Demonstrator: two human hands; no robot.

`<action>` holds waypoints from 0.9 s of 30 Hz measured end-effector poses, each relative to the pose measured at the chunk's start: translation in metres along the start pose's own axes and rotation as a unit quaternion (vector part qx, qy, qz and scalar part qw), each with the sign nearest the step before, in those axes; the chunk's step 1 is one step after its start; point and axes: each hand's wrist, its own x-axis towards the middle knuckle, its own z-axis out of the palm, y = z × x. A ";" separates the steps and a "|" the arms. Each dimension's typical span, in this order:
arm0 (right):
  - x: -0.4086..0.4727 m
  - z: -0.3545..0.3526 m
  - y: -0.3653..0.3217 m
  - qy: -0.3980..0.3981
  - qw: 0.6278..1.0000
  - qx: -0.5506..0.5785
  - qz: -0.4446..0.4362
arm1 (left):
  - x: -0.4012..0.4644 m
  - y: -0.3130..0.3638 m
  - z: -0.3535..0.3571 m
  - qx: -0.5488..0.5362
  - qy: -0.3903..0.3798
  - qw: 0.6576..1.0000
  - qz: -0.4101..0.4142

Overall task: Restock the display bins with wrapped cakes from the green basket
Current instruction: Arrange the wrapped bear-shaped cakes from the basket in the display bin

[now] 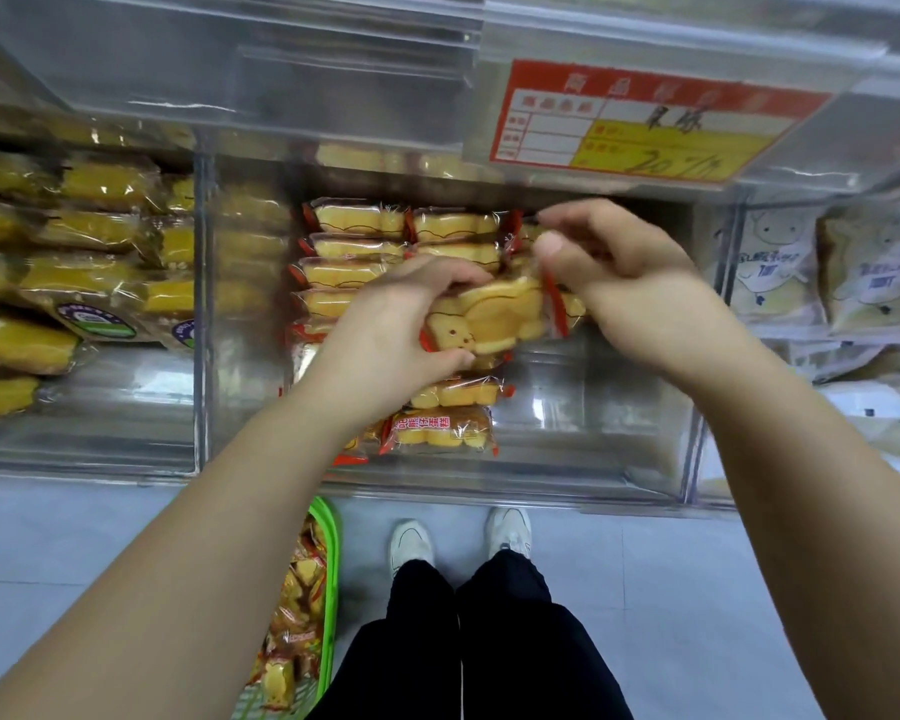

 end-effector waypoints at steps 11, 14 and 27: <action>-0.003 0.002 0.006 -0.003 0.868 -0.493 0.063 | 0.018 -0.016 0.039 0.095 -0.069 0.992 -0.043; 0.006 0.020 0.015 -0.059 0.869 -0.483 0.089 | 0.017 -0.020 0.039 0.109 -0.068 0.991 -0.047; 0.014 0.037 0.040 -0.065 0.903 -0.411 0.109 | 0.004 -0.009 0.008 0.067 -0.013 0.996 -0.052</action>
